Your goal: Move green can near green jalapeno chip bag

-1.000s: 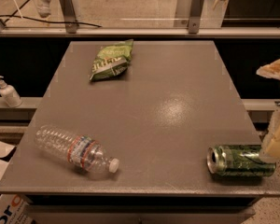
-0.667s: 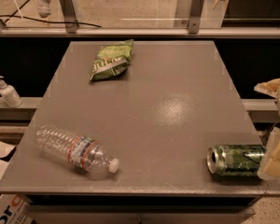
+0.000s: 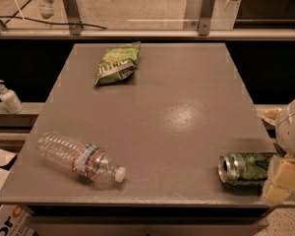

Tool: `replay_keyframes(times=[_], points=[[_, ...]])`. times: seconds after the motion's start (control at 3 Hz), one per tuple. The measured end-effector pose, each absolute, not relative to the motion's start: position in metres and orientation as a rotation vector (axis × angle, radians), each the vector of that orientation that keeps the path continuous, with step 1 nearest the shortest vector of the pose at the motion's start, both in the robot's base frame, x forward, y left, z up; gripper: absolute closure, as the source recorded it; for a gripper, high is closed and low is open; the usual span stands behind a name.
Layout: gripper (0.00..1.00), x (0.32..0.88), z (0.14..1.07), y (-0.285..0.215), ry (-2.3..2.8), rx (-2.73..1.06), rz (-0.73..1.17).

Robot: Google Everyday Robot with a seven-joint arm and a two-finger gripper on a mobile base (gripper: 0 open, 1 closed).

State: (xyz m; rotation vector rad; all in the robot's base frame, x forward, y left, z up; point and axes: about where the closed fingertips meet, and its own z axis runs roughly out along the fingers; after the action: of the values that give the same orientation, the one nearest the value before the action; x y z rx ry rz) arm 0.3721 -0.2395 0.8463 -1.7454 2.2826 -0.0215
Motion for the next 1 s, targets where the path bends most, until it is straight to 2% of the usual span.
replay_keyframes(times=[0.33,1.0], points=[[0.19,0.3686,0.8321,-0.2407,2.297,-1.749,-0.003],[0.65,0.3676,0.8272,-0.2371,2.295,-1.746,0.039]])
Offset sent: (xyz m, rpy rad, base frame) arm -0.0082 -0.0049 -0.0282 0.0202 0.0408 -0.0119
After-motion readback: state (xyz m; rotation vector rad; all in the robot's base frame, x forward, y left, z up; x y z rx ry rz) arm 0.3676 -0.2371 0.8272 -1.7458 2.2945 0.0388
